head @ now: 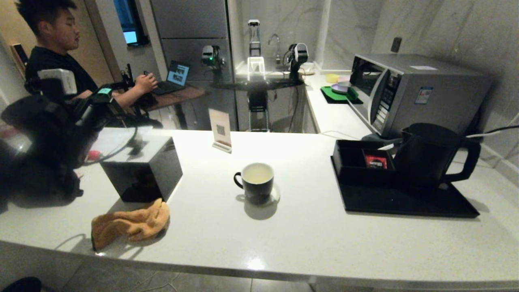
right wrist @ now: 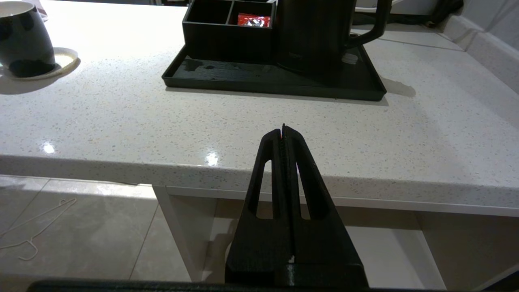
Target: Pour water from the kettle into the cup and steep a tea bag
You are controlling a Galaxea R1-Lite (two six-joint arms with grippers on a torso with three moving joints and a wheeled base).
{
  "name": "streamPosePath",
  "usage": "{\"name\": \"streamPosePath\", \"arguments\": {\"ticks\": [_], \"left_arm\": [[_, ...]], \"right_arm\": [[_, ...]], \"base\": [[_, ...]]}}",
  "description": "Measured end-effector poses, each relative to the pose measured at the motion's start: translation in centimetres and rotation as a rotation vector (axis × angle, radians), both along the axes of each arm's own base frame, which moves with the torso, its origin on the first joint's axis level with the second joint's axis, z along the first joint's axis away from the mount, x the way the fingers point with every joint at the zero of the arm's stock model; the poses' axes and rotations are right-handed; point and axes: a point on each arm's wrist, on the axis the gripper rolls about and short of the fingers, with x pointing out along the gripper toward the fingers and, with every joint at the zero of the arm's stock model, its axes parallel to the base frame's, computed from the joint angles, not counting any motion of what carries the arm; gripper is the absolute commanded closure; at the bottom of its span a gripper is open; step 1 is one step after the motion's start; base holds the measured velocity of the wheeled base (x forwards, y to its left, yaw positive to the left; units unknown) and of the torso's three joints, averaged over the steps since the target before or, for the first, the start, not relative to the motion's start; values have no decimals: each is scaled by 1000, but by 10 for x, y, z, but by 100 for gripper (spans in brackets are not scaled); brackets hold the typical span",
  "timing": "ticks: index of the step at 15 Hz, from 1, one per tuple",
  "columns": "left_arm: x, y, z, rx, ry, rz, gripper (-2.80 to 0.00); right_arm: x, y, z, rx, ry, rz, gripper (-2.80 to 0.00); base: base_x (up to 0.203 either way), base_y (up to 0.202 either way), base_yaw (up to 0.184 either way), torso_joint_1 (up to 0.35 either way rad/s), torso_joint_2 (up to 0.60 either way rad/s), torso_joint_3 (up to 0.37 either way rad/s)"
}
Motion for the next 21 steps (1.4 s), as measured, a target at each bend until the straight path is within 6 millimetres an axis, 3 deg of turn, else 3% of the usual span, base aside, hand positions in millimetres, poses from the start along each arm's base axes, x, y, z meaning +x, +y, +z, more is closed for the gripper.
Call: {"name": "streamPosePath", "arguments": {"ticks": [21], "left_arm": [[14,7,-35,-10,72,15,0]], "right_arm": [[0,0,0,0,1,-1,0]], "base": [[0,0,0,0,0,0]]}}
